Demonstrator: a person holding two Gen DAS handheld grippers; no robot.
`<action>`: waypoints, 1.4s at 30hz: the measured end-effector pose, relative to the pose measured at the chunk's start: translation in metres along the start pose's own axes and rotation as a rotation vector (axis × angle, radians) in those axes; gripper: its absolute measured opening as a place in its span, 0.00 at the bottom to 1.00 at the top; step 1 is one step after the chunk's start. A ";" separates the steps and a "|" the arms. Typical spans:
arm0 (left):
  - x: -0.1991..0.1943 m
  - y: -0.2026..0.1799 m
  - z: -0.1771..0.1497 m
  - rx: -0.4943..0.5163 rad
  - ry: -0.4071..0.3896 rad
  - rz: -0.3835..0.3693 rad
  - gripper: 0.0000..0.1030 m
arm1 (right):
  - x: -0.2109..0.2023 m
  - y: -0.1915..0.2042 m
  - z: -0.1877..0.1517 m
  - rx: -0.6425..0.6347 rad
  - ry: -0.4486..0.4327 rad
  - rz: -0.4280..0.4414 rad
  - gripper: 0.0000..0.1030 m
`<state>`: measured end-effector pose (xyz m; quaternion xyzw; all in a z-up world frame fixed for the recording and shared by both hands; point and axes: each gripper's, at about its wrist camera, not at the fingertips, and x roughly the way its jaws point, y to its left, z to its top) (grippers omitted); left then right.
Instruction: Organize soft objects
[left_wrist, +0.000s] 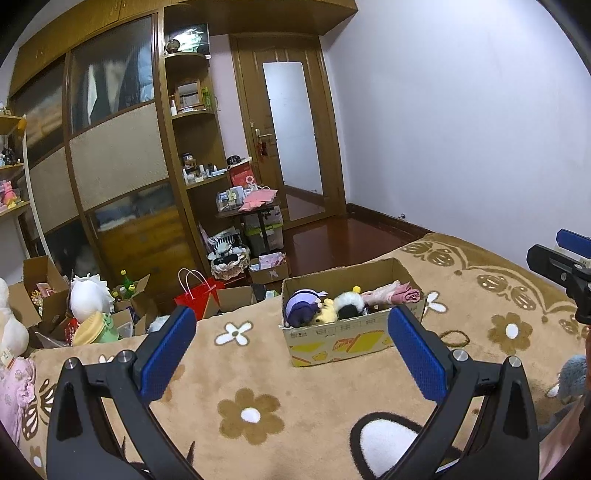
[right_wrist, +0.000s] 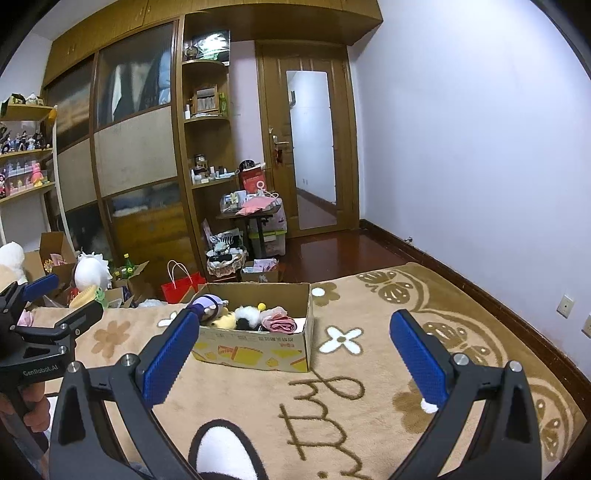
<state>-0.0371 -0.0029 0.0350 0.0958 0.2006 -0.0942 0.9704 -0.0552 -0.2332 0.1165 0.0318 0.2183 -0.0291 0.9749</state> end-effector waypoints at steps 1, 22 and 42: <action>0.000 0.000 0.000 -0.001 -0.001 0.002 1.00 | 0.000 0.000 -0.001 0.000 0.000 -0.001 1.00; 0.003 0.004 0.002 -0.023 0.008 0.007 1.00 | 0.002 -0.002 -0.007 -0.010 -0.012 -0.009 1.00; 0.000 -0.006 0.000 0.012 0.007 -0.015 1.00 | -0.002 -0.005 -0.006 -0.017 -0.008 -0.021 1.00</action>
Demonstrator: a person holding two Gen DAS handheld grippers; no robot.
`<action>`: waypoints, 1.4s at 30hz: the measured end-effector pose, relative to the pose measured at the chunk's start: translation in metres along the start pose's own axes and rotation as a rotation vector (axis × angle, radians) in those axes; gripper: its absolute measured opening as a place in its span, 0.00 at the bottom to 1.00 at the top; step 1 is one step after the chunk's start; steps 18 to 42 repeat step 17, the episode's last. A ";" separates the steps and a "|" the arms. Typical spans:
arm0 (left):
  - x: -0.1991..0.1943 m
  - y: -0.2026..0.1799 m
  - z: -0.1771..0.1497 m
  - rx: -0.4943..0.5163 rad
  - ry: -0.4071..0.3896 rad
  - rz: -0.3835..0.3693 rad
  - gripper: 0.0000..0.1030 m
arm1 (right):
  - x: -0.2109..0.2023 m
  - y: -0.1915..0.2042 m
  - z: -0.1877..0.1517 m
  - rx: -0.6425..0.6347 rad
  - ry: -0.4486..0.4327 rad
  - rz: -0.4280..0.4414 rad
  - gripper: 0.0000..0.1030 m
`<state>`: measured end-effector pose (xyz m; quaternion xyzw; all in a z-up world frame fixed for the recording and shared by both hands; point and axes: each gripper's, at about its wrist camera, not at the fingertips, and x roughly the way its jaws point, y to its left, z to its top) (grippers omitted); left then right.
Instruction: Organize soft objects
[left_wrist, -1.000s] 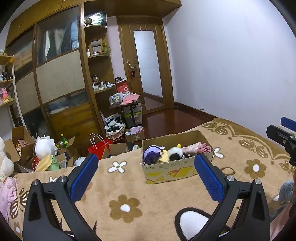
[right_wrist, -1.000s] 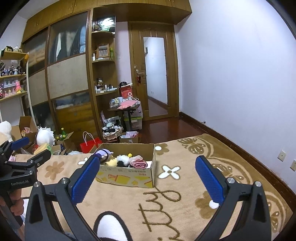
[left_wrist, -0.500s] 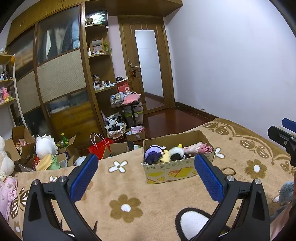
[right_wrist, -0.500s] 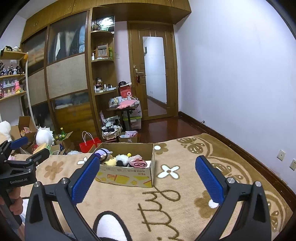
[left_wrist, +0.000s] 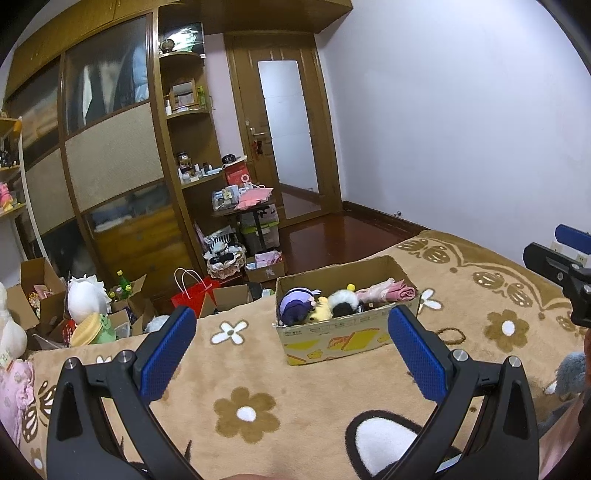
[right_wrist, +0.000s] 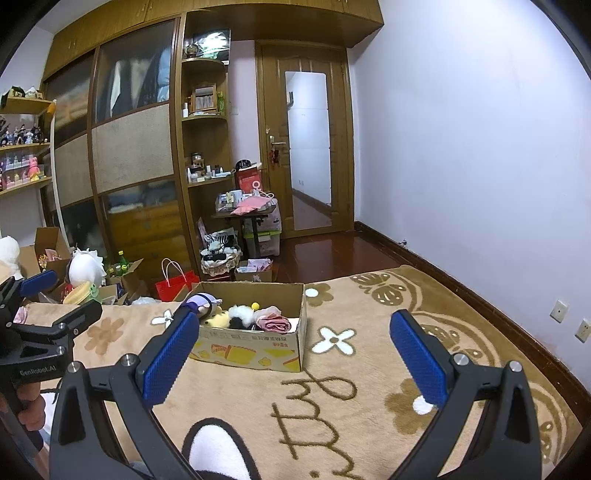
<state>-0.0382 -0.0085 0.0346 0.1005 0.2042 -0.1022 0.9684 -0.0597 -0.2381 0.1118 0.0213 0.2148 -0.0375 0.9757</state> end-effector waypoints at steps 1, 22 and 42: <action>0.000 -0.001 0.000 0.001 0.000 0.000 1.00 | 0.001 0.001 0.000 0.002 0.000 0.001 1.00; 0.000 0.001 -0.002 -0.003 0.009 -0.004 1.00 | 0.001 0.000 0.001 0.004 0.002 0.003 1.00; 0.000 0.001 -0.002 -0.003 0.009 -0.004 1.00 | 0.001 0.000 0.001 0.004 0.002 0.003 1.00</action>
